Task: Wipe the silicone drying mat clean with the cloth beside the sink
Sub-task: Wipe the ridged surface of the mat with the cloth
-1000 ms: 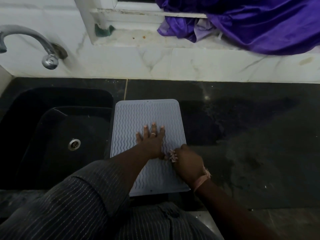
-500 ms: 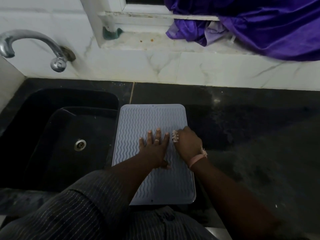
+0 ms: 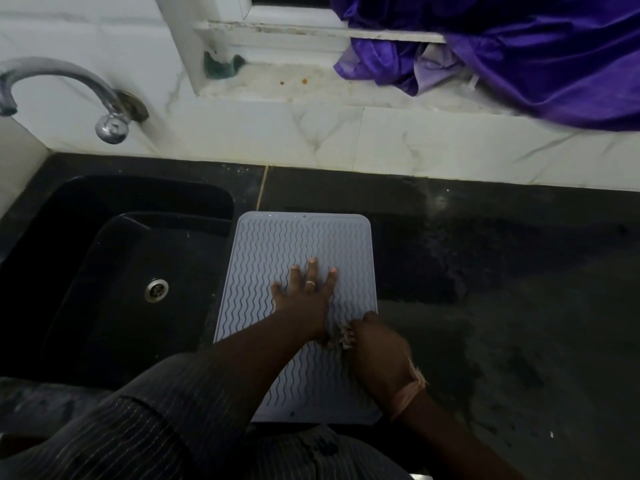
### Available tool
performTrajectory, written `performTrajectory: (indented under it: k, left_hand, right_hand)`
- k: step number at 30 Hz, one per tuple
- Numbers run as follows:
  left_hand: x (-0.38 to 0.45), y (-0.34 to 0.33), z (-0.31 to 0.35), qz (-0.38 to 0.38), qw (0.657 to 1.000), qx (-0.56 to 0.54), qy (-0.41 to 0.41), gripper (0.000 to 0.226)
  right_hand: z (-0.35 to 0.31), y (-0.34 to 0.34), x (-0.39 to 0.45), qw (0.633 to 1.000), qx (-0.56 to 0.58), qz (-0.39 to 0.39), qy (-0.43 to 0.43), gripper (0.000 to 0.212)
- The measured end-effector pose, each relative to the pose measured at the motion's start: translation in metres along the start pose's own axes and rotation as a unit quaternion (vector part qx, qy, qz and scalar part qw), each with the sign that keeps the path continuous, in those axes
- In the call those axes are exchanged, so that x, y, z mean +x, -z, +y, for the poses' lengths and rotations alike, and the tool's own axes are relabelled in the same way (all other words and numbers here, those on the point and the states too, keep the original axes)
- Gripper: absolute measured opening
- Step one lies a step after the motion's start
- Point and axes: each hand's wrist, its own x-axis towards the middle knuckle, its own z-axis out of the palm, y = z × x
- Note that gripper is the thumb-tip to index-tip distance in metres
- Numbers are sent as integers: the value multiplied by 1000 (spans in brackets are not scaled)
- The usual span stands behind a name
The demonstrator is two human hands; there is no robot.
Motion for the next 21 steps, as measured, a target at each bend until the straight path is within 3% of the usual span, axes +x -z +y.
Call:
performTrajectory:
  k: [9,14,18,21]
  left_hand:
    - [2,0,2,-2,1000,14,9,147]
    - [3,-4,1,6,1000,29,10,147]
    - [3,-3,-1,14,1000,12,2,145]
    - [7,4,-2,48,997,-52,-1,146]
  right_hand:
    - [3,13,56,998,-2,54,15,30]
    - [-4,27,85,998,-1,68,-1,27]
    - [10,53,98,988,68,122,-61,38]
    - [15,67,108,983,102,144,-42,48]
